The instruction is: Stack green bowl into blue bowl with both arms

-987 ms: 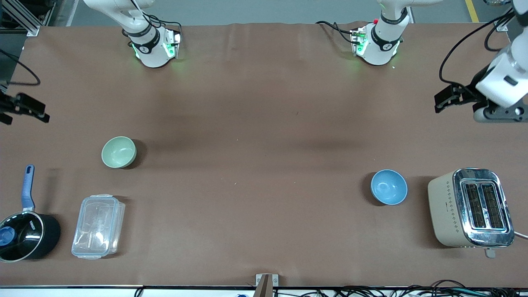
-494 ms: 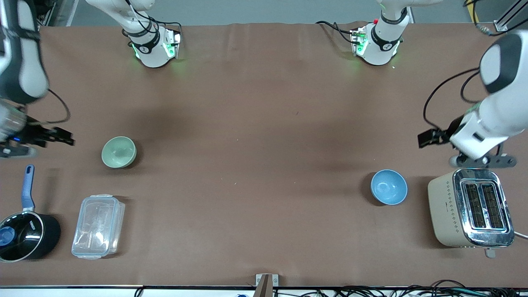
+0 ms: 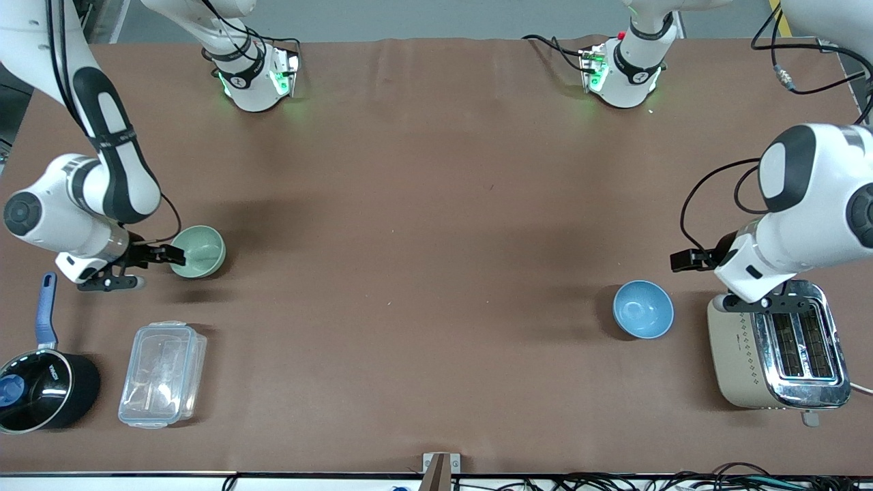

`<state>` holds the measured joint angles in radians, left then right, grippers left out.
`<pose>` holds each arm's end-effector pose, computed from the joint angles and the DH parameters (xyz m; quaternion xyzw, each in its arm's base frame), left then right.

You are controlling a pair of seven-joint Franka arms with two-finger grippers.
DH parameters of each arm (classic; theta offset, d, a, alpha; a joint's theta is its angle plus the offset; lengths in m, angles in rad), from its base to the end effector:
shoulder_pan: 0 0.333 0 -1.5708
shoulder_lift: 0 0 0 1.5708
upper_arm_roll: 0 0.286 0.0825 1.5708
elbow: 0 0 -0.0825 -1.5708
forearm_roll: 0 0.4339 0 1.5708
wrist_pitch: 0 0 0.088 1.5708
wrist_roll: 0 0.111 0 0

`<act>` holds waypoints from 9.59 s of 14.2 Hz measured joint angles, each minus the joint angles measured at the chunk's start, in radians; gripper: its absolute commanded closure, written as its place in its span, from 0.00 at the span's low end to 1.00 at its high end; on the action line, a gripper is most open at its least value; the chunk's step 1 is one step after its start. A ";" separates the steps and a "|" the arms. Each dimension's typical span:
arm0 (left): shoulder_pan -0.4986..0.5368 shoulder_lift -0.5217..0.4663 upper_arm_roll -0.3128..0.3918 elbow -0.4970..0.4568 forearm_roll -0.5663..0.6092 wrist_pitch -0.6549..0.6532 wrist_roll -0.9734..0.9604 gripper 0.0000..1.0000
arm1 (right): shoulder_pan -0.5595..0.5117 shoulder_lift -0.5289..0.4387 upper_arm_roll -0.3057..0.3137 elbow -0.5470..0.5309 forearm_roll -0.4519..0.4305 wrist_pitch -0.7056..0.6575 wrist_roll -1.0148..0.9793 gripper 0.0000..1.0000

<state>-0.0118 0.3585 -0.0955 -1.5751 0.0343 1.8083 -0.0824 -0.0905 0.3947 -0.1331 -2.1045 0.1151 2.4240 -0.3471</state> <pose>0.6829 -0.0650 0.3748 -0.9980 0.0155 0.0615 0.0054 0.5769 -0.1337 0.1521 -0.9991 -0.0212 0.0305 0.0200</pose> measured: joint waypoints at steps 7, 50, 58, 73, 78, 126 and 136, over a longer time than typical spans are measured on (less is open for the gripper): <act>0.011 0.052 0.002 -0.090 0.000 0.131 0.000 0.00 | -0.009 0.011 0.001 0.000 0.021 0.000 -0.024 0.42; -0.413 0.386 -0.216 0.037 0.018 0.420 -0.613 0.54 | 0.264 -0.135 0.040 0.315 0.139 -0.447 0.437 0.99; -0.366 0.333 -0.184 0.147 0.018 0.391 -0.628 0.00 | 0.514 -0.136 0.043 0.307 0.138 -0.442 0.852 0.99; 0.164 -0.146 -0.162 0.212 0.019 -0.126 -0.131 0.00 | 0.887 0.049 0.042 0.279 0.136 -0.018 1.427 0.99; 0.125 -0.253 -0.140 0.192 0.019 -0.238 -0.129 0.00 | 0.897 0.109 0.042 0.300 0.136 0.041 1.465 0.98; 0.001 -0.383 0.039 0.017 0.018 -0.236 -0.056 0.00 | 0.284 -0.332 -0.145 0.415 -0.086 -0.706 0.257 0.00; -0.005 -0.383 0.004 0.013 -0.031 -0.255 0.012 0.00 | 0.247 -0.388 -0.113 0.584 -0.126 -0.928 0.227 0.00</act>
<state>-0.0166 -0.0247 -0.0920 -1.5625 0.0035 1.5538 -0.0703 0.1568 0.0063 -0.2464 -1.5202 -0.0110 1.4961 -0.1206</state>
